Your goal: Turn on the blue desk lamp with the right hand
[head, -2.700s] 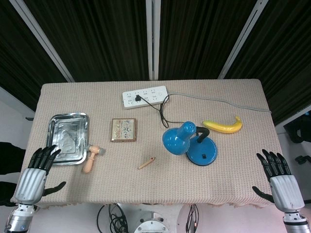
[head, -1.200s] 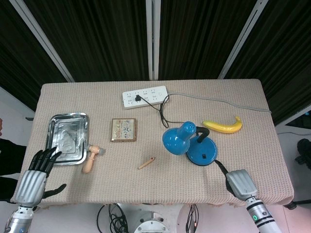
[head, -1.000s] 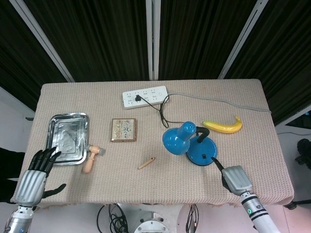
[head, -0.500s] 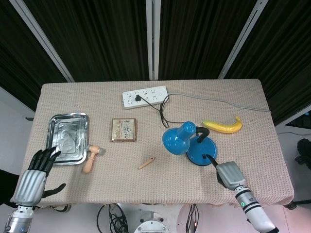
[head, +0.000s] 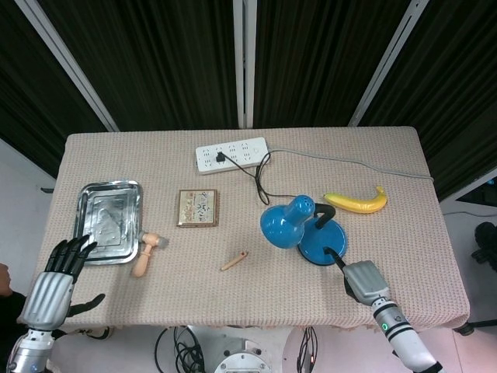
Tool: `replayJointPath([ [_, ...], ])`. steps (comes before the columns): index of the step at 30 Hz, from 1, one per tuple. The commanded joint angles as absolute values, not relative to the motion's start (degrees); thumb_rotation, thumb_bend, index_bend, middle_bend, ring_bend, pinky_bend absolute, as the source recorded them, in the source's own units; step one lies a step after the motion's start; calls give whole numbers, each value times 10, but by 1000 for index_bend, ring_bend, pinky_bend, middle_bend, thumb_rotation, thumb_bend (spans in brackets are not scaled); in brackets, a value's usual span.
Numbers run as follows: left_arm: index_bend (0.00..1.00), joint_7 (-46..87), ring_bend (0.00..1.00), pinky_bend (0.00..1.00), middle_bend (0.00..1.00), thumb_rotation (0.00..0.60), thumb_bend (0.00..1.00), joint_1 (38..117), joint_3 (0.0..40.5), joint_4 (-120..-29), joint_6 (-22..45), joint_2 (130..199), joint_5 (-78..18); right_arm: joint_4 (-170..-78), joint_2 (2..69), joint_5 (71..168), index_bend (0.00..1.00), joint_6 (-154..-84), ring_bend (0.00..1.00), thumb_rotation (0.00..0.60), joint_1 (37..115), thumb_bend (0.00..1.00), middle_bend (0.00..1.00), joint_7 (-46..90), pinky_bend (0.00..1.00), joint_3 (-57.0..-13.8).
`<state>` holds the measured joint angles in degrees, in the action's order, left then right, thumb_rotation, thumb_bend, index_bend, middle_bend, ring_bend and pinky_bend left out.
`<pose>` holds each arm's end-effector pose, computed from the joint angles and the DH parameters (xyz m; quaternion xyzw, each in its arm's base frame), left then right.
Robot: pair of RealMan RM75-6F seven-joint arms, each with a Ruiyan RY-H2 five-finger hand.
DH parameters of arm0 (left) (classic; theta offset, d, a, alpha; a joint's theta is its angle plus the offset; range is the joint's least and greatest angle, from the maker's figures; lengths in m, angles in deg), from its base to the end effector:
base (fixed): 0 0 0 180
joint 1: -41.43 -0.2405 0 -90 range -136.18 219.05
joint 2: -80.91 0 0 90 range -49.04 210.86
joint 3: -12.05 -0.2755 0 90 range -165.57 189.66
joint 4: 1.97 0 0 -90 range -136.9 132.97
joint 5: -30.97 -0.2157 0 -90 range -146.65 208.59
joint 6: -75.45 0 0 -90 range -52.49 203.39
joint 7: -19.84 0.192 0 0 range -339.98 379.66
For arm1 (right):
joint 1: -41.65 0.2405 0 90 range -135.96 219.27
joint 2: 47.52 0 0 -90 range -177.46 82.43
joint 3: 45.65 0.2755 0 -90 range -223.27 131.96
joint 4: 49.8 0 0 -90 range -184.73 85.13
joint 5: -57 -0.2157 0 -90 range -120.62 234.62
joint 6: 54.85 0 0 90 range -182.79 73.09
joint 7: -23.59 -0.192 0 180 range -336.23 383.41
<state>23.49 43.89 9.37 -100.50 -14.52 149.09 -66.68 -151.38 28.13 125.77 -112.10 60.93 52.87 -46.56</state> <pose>-0.2757 0.1923 0.1190 -0.6196 -0.3914 -0.4481 0.5119 -0.2742 -0.2499 -0.0099 0.7544 -0.4469 0.2155 0.4298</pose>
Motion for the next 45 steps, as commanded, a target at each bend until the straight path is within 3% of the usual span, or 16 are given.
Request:
replayJointPath([
  [1,98,236,0,0,28,600,22,439,94,-1006,-145,1491,-668,-1518,280,1259,0,-1125,940,600,609,672,1000,530,865,-471],
  [33,98,238,0,0,28,600,22,436,90,-1012,-151,1488,-678,-1504,294,1297,0,-1185,940,600,587,665,1000,536,865,-510],
  [38,98,238,0,0,28,600,22,436,90,-1012,-151,1488,-678,-1521,271,1369,0,-1268,933,600,557,661,1000,517,865,-515],
  [42,98,235,0,0,28,600,22,438,91,-1011,-150,1488,-678,-1515,238,1462,0,-1380,909,600,514,642,1000,449,864,-522],
  [45,98,233,0,0,28,600,22,439,91,-1009,-149,1488,-676,-1473,226,1521,0,-1476,833,600,475,543,918,383,821,-524],
])
